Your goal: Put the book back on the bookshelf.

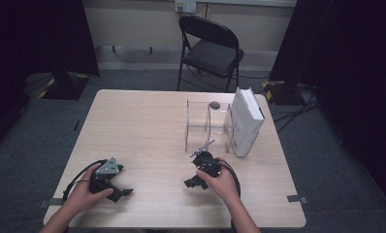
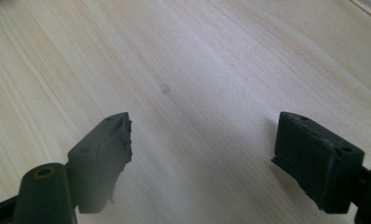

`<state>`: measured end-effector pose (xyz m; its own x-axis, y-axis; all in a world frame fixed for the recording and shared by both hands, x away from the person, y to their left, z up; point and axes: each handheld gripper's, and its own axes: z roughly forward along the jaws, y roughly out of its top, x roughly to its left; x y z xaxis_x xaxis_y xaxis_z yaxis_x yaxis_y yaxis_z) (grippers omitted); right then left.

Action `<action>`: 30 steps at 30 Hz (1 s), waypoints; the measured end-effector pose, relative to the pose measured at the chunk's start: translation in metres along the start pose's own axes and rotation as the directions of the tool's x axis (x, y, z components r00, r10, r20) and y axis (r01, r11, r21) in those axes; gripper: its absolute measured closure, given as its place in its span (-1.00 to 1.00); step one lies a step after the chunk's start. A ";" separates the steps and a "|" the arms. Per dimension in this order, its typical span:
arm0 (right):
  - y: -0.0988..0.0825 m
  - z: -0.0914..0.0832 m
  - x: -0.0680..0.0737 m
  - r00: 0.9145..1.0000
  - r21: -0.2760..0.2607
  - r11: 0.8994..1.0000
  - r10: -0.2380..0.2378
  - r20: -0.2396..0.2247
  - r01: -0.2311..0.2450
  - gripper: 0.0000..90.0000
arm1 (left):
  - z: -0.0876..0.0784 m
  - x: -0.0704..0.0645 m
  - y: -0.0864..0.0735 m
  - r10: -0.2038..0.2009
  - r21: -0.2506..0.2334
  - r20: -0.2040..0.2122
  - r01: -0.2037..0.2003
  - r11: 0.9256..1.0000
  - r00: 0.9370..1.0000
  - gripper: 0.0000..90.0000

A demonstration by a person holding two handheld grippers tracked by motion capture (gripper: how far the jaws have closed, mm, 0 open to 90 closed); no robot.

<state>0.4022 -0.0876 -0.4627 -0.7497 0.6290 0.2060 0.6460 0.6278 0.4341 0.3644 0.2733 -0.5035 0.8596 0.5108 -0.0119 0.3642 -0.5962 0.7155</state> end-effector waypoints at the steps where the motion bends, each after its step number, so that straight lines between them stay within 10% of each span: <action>1: 0.000 0.001 0.001 1.000 0.000 1.000 -0.003 0.007 0.003 -0.60 | 0.000 0.000 0.000 0.000 0.000 0.000 0.000 1.000 1.000 -1.00; 30: -0.015 0.019 0.020 0.977 -0.079 0.981 -0.166 0.131 0.177 -0.73 | 0.000 0.000 0.000 0.000 0.000 -0.001 0.000 1.000 1.000 -1.00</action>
<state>0.3805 -0.0755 -0.4815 -0.8213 0.5703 0.0147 0.4895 0.6911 0.5318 0.3644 0.2732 -0.5035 0.8593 0.5113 -0.0117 0.3643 -0.5960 0.7156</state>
